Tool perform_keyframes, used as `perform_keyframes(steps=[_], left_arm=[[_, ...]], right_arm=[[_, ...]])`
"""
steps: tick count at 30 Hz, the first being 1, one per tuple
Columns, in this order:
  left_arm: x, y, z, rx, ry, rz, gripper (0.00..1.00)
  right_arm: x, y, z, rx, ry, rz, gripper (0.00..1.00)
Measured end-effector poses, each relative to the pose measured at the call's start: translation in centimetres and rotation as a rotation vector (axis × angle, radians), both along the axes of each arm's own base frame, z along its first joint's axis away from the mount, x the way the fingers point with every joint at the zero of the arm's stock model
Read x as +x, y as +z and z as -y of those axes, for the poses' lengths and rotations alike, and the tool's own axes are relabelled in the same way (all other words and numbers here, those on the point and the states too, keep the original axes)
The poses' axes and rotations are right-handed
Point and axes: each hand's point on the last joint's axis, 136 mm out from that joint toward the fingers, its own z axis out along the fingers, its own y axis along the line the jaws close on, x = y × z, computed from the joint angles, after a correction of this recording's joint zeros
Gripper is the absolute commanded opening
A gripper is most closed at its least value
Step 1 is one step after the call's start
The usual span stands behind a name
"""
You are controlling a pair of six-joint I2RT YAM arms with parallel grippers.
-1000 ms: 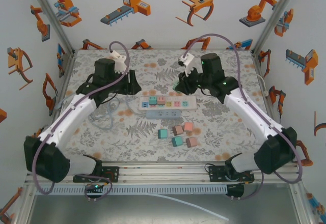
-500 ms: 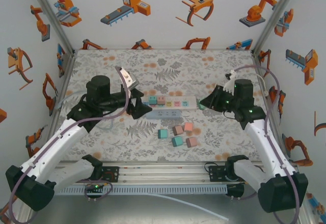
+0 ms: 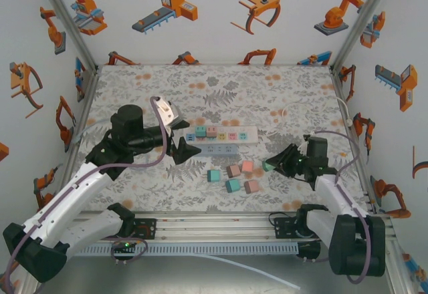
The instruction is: Pull the plug off the socket
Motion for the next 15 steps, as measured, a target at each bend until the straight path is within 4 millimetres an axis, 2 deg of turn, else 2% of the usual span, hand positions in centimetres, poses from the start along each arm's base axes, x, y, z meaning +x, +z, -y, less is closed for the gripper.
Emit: perform_keyframes(steps=[3,6,15], left_arm=[[0.1,-0.4,0.0,0.006,0.007,-0.003,0.97],[0.3,-0.8,0.1,0.009,0.018,0.001,0.97],[1.3,-2.1,0.1,0.013,0.068,-0.011,0.97]], right_arm=[[-0.3,-1.5,-0.4,0.014,0.008,-0.023,0.12],[0.1,-1.6,-0.9,0.034,0.014,0.004,0.15],[0.9,-1.7,-3.2,0.062,0.050,0.029,0.40]])
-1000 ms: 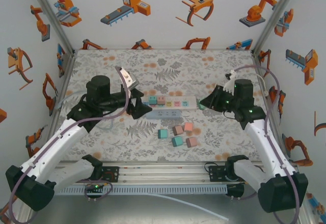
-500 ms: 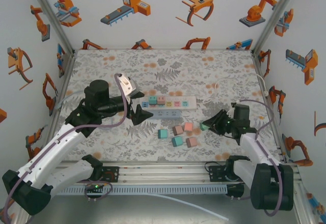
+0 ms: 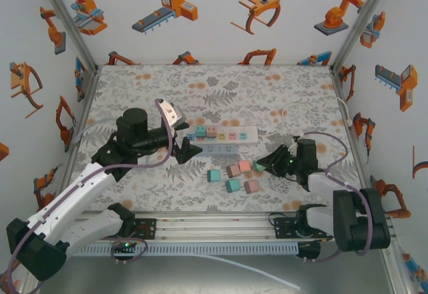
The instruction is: Pull the plug off the socket
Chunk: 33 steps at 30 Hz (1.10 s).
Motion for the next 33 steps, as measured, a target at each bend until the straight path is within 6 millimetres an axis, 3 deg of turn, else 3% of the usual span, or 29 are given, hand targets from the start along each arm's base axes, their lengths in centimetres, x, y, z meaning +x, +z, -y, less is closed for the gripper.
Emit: perform_keyframes(steps=[3,9,12,21,25,29,33], left_arm=[[0.4,-0.1,-0.2,-0.001,0.029,-0.006,0.97],[1.3,0.0,-0.6,0.007,0.086,0.000,0.97],[2.0,0.0,-1.0,0.004,0.135,-0.003,0.97],[3.4,-1.8,-1.4,0.017,0.219,-0.041,0.97],[4.0,-2.1,-1.7,0.029,0.254,-0.042,0.97],[4.8,-2.5,-2.0,0.036,0.301,-0.055,0.97],[5.8,-2.8,-2.4,0.043,0.365,-0.085,0.97]], right_arm=[[-0.2,-0.5,-0.3,-0.004,-0.007,-0.023,0.50],[-0.1,0.1,-0.6,-0.020,-0.004,-0.004,0.56],[0.0,0.5,-0.4,-0.029,-0.020,0.004,0.66],[-0.7,1.5,2.1,-0.174,-0.091,0.007,0.81],[-1.5,2.1,3.4,-0.269,-0.103,-0.012,0.83],[-0.8,5.2,4.2,-0.351,-0.094,0.046,0.82],[1.3,10.8,4.5,-0.437,-0.053,0.223,0.79]])
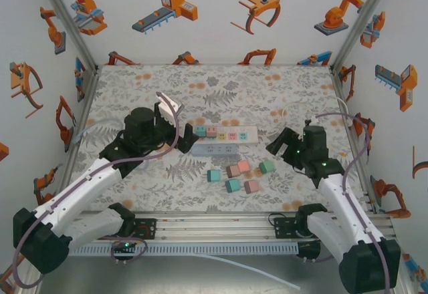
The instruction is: Pull the plug off the socket
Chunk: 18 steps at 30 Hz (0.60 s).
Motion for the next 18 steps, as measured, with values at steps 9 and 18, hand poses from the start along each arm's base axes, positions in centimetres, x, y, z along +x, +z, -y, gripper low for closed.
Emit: perform_keyframes(steps=[9,18], left_arm=[[4.4,-0.7,-3.0,-0.069,0.228,-0.134,0.97],[8.5,-3.8,-6.3,-0.137,0.414,-0.337,0.89]], right_arm=[[2.8,11.1,-5.9,-0.318,0.467,0.550,0.91],[2.0,11.0,-16.0,-0.532,1.110,0.878,0.99]])
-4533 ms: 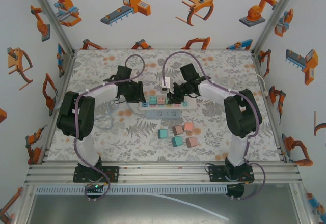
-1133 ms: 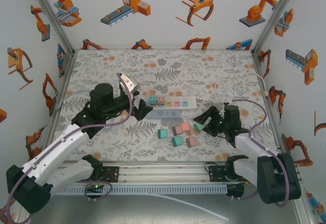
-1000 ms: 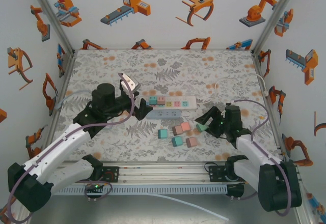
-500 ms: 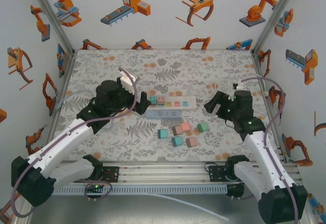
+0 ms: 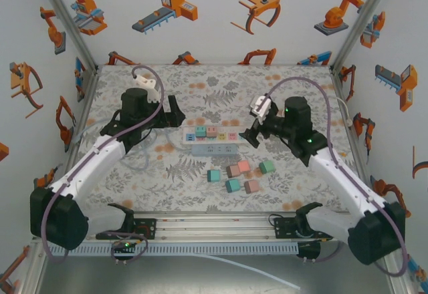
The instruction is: Pull the plug off the socket
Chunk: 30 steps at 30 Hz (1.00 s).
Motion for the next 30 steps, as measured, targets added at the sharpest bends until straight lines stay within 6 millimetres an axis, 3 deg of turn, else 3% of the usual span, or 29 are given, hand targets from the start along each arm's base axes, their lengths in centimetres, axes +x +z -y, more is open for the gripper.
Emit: perform_keyframes(steps=[7,12,15,20,30], left_arm=[[2.6,-4.2,-0.4,-0.019,0.053,-0.156,0.83],[4.1,-6.3,-0.6,-0.030,0.067,-0.231,0.75],[4.9,-7.4,-0.3,-0.036,0.062,-0.267,0.73],[5.4,-9.4,0.0,-0.037,0.054,-0.322,0.70],[5.3,-13.1,0.9,-0.047,0.022,-0.421,0.58]], right_arm=[[2.2,-3.0,-6.8,-0.162,0.219,0.028,0.98],[3.6,-7.2,-9.8,-0.243,0.310,-0.031,0.87],[5.0,-9.2,-11.0,-0.266,0.329,-0.083,0.79],[6.8,-12.2,-12.6,-0.288,0.351,-0.150,0.74],[5.6,-16.5,-13.2,-0.324,0.394,-0.269,0.57]])
